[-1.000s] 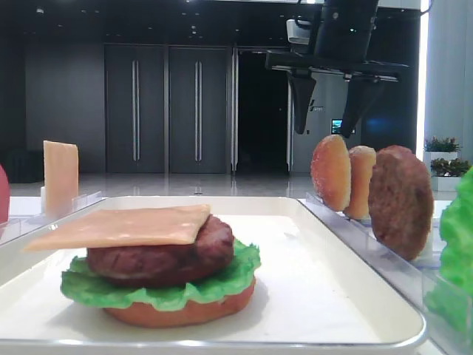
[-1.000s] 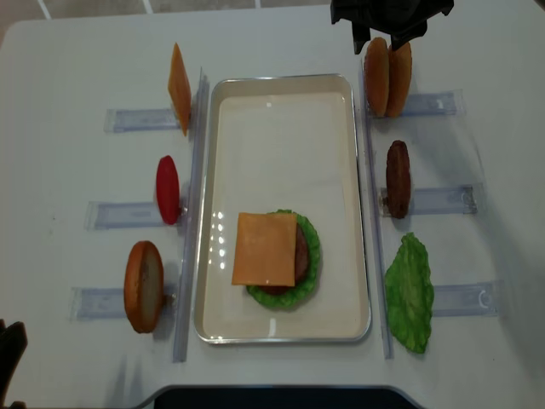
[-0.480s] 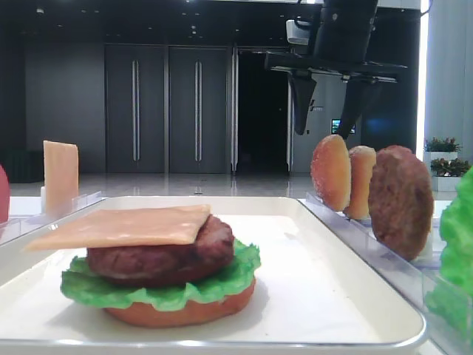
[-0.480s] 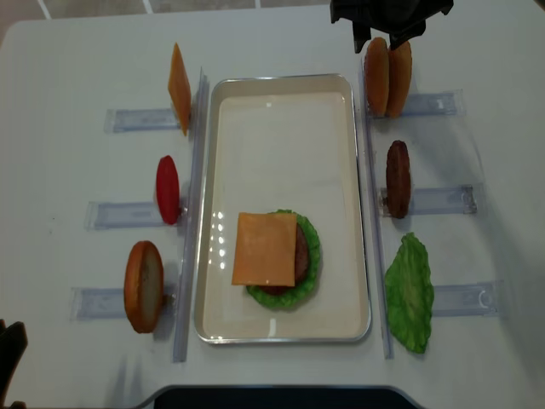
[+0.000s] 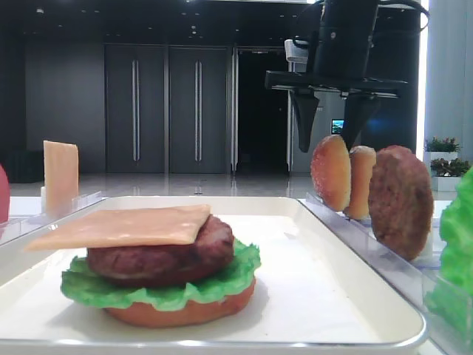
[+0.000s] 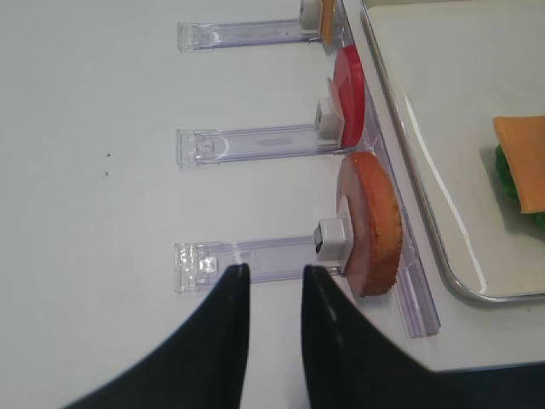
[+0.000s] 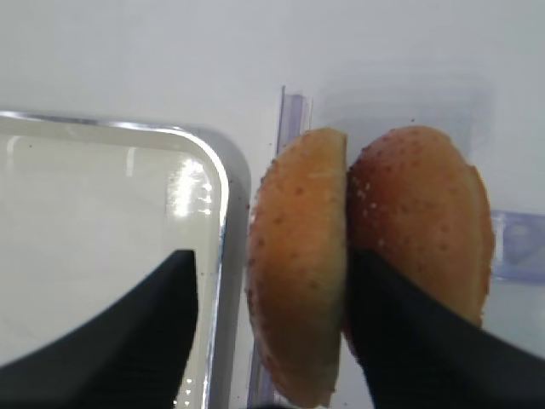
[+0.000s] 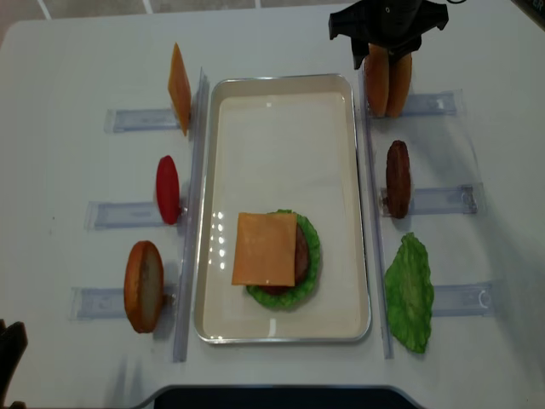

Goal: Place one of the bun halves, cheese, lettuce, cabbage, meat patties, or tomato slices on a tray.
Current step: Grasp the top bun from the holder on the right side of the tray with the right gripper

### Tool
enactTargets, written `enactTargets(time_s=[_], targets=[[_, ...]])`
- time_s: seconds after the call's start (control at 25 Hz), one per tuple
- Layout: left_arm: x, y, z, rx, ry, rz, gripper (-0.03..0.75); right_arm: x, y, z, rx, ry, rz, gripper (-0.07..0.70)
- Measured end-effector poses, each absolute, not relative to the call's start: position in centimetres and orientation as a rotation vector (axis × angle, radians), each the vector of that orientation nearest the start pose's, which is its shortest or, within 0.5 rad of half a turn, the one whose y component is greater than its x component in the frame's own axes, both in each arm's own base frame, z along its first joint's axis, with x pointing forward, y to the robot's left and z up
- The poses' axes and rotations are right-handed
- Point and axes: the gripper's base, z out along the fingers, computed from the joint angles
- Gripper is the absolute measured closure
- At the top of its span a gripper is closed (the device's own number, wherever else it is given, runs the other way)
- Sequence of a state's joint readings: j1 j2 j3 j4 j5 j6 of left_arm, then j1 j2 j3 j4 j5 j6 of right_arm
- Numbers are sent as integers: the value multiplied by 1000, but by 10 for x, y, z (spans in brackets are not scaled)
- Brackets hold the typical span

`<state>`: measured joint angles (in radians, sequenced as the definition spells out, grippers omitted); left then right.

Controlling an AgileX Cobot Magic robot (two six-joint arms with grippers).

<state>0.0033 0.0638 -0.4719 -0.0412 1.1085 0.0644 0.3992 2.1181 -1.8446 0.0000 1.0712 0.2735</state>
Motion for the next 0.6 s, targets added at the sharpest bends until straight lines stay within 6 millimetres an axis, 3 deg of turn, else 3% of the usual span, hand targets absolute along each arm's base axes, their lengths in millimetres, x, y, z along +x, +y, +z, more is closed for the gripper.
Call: enactTargets(time_s=[0.28,0.6], targets=[[5,-3,266,68,2182,-12,557,422,177,232,-184,2846,130,362],[5,-3,266,68,2182,-12,557,423,178,225,-184,2876,121,396]])
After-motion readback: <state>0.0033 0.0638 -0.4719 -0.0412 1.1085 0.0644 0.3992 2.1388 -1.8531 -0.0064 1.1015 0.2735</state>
